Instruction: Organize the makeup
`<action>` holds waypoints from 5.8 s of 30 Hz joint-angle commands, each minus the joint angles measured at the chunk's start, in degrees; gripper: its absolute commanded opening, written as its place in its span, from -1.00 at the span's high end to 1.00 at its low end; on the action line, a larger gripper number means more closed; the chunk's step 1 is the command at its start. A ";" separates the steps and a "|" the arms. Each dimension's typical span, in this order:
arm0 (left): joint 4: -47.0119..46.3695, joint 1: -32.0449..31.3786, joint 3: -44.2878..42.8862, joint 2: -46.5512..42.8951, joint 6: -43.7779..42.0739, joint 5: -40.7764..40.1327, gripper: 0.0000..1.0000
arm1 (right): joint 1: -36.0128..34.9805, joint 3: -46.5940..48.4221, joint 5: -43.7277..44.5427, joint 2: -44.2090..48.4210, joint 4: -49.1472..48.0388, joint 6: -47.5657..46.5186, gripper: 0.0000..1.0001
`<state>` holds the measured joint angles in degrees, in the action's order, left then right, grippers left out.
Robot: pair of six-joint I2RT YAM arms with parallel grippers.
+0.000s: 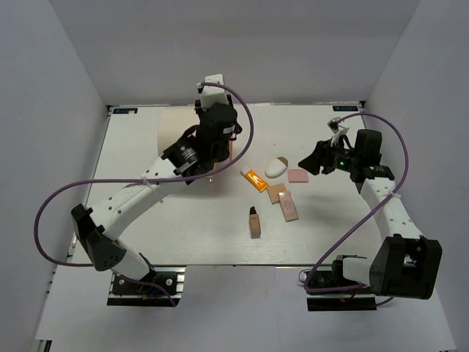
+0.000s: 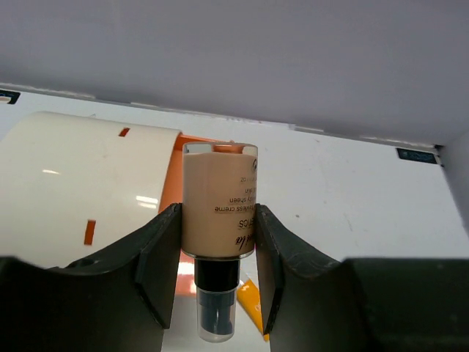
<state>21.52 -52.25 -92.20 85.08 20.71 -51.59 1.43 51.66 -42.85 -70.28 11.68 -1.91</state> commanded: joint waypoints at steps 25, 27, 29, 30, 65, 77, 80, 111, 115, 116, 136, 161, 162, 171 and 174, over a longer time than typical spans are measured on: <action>11.09 12.00 -7.55 12.66 1.70 14.77 -0.11 | 0.41 0.20 -2.15 1.29 -1.40 0.07 -0.20; 11.35 12.00 -8.08 12.66 1.79 14.85 -0.15 | 0.50 0.20 -2.15 1.29 -1.40 0.24 -0.20; 11.62 12.00 -8.78 12.74 1.62 14.77 -0.23 | 0.41 0.20 -2.15 1.20 -1.31 0.15 -0.20; 11.96 12.00 -9.22 12.83 1.53 14.94 -0.27 | 0.41 0.20 -2.15 1.20 -1.31 0.15 -0.20; 25.85 11.91 40.35 -51.50 17.08 22.59 -0.30 | -37.63 -2.26 17.70 -15.14 8.97 1.47 -0.36; 28.05 11.38 44.92 -56.68 19.81 22.15 -0.31 | -45.81 -3.14 30.62 -18.14 4.49 11.49 -0.64; 28.14 11.38 45.71 -57.56 20.25 22.15 -0.32 | -47.57 -3.32 34.23 -18.75 4.05 12.81 -0.64; 27.97 10.85 47.73 -63.98 21.48 21.36 -0.32 | -49.86 37.27 39.95 -13.82 13.38 -5.48 0.96; 28.14 10.85 47.82 -63.98 21.57 21.27 -0.32 | -49.51 45.79 42.40 -20.13 10.56 -0.82 0.95; 28.14 10.85 47.82 -63.72 21.57 21.18 -0.31 | -49.51 47.81 44.59 -21.46 10.38 0.23 0.95; 27.97 10.85 47.82 -63.10 21.65 20.83 -0.32 | -44.68 57.15 54.10 -34.04 2.82 23.18 0.46; 27.09 10.85 47.99 -62.32 20.69 20.83 -0.05 | -44.32 55.84 32.33 -32.47 -0.25 12.75 0.39; 26.22 10.85 47.99 -61.79 20.51 20.83 0.05 | -44.32 54.00 30.91 -30.29 -1.21 10.81 0.79; 15.94 11.64 42.38 -44.60 12.88 16.88 0.49 | -39.14 46.79 33.62 -24.04 -3.85 3.41 1.00; 9.87 12.17 37.02 -36.70 8.22 16.35 0.35 | -37.03 42.39 34.15 -21.84 -4.83 3.23 1.00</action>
<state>39.48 -40.84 -49.71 43.35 33.98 -32.93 -37.41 96.88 -9.34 -94.39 9.82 3.51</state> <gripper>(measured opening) 0.306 0.012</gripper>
